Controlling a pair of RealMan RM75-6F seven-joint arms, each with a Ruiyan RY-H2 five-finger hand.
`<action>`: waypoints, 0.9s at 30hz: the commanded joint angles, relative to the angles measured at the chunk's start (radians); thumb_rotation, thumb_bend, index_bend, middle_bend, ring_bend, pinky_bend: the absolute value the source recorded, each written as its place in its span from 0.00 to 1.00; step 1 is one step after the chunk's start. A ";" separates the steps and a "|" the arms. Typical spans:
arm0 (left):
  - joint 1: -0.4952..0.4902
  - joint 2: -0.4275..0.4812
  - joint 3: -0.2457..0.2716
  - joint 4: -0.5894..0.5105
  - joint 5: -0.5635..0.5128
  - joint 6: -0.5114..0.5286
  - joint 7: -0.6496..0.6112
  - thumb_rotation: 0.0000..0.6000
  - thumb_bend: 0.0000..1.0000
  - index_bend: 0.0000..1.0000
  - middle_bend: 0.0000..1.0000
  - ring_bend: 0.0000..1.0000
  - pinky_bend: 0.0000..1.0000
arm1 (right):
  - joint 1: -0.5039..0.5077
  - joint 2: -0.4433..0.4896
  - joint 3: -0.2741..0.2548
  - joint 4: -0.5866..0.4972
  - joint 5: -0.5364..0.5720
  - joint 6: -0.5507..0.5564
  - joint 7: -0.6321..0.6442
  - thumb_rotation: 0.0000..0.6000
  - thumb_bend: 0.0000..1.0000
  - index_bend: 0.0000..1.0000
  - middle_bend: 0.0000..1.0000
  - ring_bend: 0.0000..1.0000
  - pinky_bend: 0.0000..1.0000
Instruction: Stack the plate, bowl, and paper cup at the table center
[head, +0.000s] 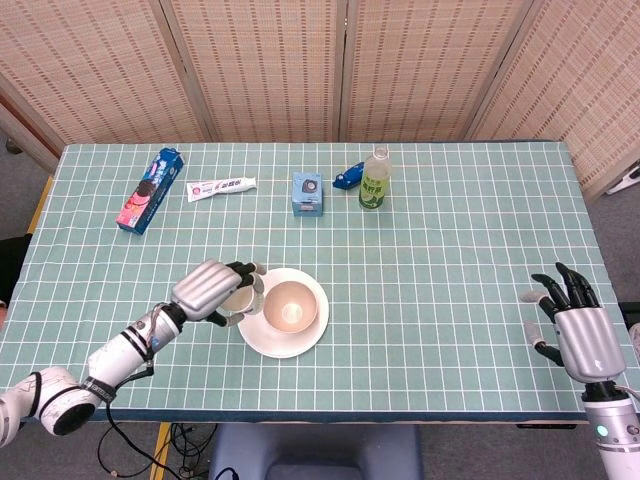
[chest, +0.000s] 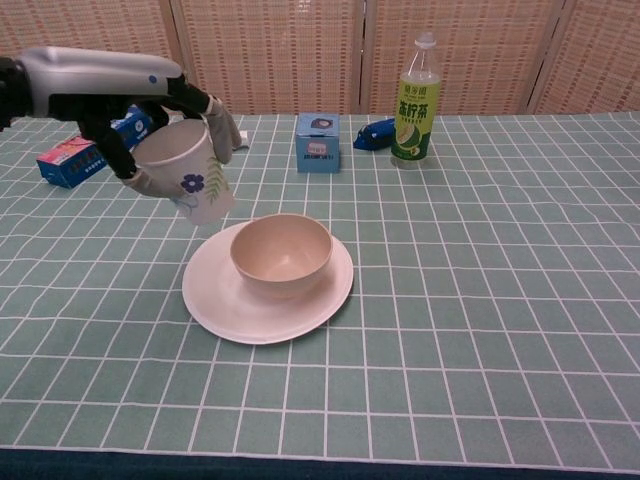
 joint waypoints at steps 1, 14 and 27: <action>-0.040 -0.046 -0.009 -0.001 -0.046 -0.034 0.050 1.00 0.26 0.35 0.23 0.31 0.62 | -0.004 0.002 0.001 0.003 0.001 0.001 0.006 1.00 0.35 0.35 0.20 0.02 0.10; -0.130 -0.204 0.014 0.074 -0.239 -0.052 0.258 1.00 0.26 0.35 0.23 0.30 0.62 | -0.013 0.005 0.008 0.022 0.000 -0.005 0.033 1.00 0.35 0.35 0.21 0.02 0.10; -0.167 -0.263 0.038 0.116 -0.400 -0.024 0.339 1.00 0.26 0.22 0.15 0.20 0.54 | -0.019 0.009 0.017 0.026 0.003 -0.006 0.046 1.00 0.35 0.35 0.21 0.02 0.10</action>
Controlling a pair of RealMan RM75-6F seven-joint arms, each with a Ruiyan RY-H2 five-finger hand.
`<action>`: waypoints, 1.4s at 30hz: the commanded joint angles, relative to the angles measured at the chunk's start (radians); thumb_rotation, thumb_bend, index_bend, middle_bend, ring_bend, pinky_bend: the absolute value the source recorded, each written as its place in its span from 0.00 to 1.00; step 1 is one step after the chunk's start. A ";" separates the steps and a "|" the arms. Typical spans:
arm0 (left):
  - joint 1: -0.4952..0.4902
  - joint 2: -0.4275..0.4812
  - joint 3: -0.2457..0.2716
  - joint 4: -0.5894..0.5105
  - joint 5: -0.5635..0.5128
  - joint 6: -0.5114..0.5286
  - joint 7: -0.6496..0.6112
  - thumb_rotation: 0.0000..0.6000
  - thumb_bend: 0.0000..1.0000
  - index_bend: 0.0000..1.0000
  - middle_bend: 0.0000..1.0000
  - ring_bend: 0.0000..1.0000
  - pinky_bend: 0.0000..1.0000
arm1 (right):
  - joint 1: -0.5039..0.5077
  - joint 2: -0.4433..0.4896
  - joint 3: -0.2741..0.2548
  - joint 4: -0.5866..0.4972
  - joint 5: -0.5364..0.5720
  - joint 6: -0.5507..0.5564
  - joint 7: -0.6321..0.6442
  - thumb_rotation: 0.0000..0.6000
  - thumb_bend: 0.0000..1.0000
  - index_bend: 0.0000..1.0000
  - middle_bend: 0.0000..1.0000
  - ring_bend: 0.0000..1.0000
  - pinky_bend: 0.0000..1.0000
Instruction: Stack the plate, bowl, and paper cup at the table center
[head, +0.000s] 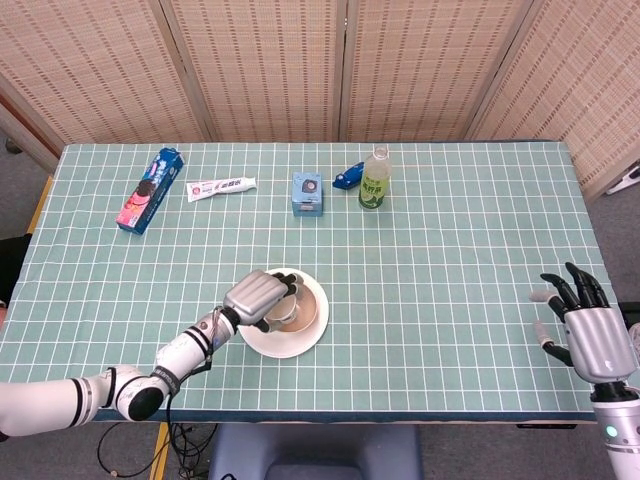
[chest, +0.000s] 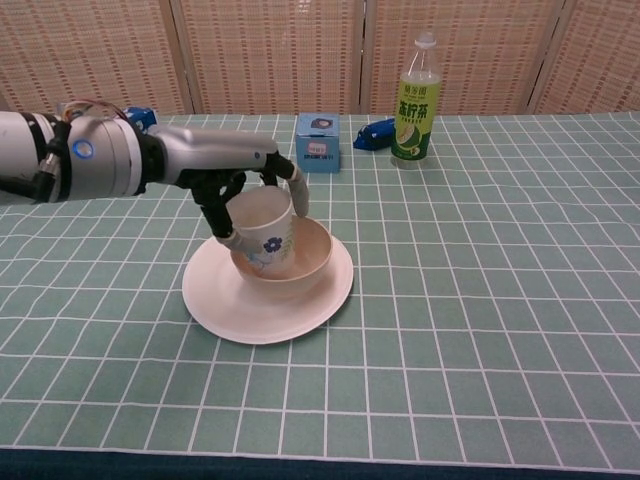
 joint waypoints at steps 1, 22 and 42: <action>0.000 -0.003 0.013 -0.001 -0.026 0.018 0.014 1.00 0.26 0.20 0.13 0.18 0.51 | -0.003 0.000 0.001 0.001 0.002 0.001 0.003 1.00 0.35 0.35 0.21 0.02 0.10; 0.326 0.293 0.115 -0.164 0.098 0.403 -0.090 1.00 0.26 0.11 0.05 0.08 0.31 | -0.009 0.003 0.013 0.019 0.029 -0.021 0.044 1.00 0.36 0.35 0.20 0.02 0.10; 0.750 0.280 0.193 -0.040 0.216 0.858 -0.166 1.00 0.26 0.13 0.05 0.08 0.29 | -0.045 0.021 -0.028 -0.046 0.024 -0.033 0.034 1.00 0.36 0.28 0.21 0.02 0.10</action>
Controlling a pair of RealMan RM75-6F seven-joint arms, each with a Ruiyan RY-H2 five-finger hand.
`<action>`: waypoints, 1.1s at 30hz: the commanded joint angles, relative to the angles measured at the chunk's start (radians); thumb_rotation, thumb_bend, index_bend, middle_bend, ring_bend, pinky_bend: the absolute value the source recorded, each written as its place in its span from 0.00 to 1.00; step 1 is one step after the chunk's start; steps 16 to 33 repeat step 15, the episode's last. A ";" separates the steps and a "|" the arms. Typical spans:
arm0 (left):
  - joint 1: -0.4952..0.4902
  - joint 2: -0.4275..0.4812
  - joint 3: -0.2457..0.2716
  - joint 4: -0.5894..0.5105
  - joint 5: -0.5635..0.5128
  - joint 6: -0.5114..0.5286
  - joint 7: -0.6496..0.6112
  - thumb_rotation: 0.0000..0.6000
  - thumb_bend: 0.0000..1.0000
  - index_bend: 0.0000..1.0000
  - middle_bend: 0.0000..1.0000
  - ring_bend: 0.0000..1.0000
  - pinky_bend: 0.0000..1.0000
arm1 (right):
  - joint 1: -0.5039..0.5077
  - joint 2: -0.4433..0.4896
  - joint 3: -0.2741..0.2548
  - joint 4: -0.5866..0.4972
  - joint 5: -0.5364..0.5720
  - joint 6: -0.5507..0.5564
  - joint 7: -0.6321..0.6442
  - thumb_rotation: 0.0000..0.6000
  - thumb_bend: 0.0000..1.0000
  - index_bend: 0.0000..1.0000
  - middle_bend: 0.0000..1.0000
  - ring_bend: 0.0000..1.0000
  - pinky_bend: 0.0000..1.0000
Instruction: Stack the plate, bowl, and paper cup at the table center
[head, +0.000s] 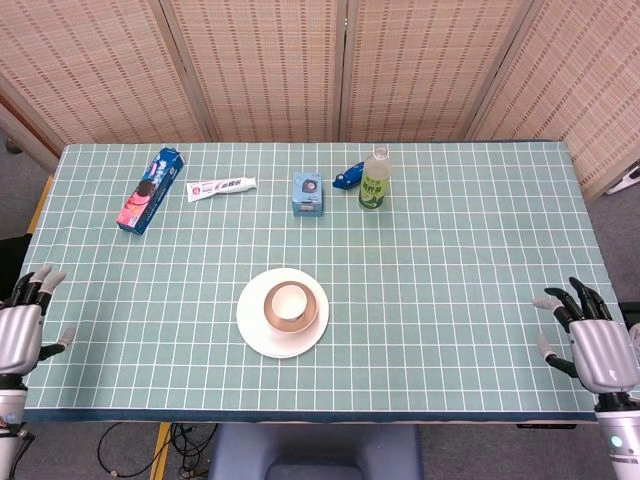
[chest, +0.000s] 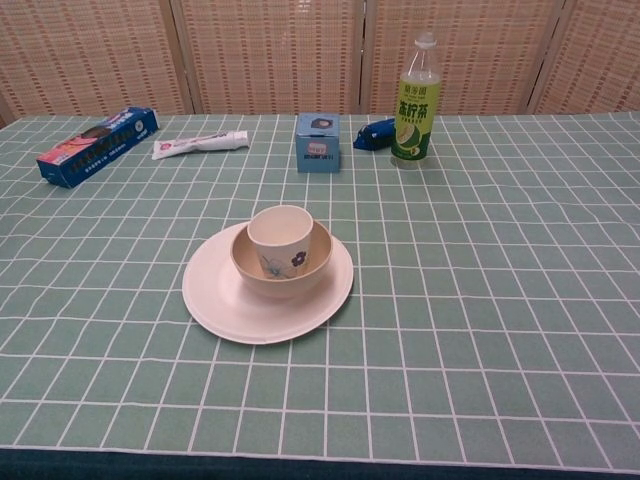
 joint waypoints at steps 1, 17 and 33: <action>0.057 -0.029 0.015 0.023 0.052 0.065 -0.011 1.00 0.26 0.13 0.05 0.08 0.28 | -0.013 -0.001 -0.006 -0.007 -0.009 0.018 0.004 1.00 0.36 0.28 0.20 0.02 0.10; 0.146 -0.072 0.020 0.009 0.191 0.131 0.025 1.00 0.26 0.15 0.05 0.08 0.26 | -0.052 -0.017 -0.020 -0.003 -0.048 0.075 0.023 1.00 0.36 0.28 0.20 0.02 0.10; 0.146 -0.072 0.020 0.009 0.191 0.131 0.025 1.00 0.26 0.15 0.05 0.08 0.26 | -0.052 -0.017 -0.020 -0.003 -0.048 0.075 0.023 1.00 0.36 0.28 0.20 0.02 0.10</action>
